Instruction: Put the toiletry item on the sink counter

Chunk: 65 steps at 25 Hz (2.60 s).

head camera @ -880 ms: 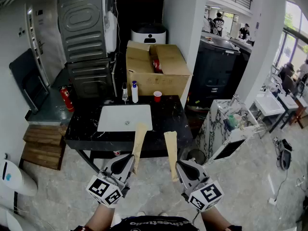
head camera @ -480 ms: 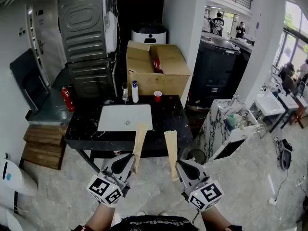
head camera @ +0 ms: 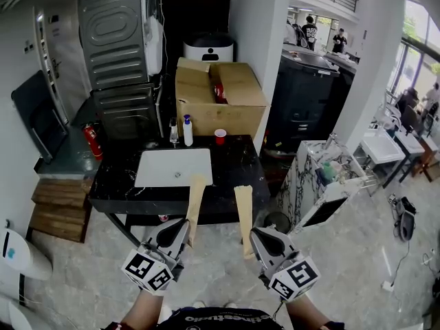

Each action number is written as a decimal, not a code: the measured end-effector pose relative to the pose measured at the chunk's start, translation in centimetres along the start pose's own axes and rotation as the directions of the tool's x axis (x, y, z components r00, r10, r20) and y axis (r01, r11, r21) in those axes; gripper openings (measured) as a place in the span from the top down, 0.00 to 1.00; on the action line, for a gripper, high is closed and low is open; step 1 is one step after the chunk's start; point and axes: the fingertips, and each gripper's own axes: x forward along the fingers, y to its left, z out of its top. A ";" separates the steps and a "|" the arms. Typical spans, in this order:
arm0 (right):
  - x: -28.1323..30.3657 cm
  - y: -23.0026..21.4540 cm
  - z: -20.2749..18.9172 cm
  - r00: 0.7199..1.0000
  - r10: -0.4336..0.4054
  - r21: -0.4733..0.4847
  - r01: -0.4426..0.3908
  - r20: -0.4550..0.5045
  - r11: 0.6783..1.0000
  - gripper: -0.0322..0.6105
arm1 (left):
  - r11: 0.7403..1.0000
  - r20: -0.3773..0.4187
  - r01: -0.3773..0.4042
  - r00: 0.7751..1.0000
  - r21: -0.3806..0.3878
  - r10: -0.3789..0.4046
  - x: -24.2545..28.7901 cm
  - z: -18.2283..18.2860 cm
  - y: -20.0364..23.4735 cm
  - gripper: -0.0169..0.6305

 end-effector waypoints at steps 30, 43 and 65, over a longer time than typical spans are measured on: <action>2.9 -9.6 -3.2 0.999 0.031 0.054 -0.030 -0.024 0.998 0.89 | 0.996 -0.007 -0.086 0.996 -0.002 0.086 8.7 -4.0 3.0 0.95; 22.4 -17.1 -0.6 1.000 0.000 0.020 0.000 0.005 1.000 0.89 | 0.998 0.034 -0.061 0.998 -0.004 0.061 19.0 -1.8 20.7 0.95; 34.2 -24.8 -0.6 1.000 0.002 0.040 -0.001 -0.019 0.999 0.89 | 0.998 0.019 -0.036 0.999 -0.057 0.037 29.4 -3.2 29.5 0.95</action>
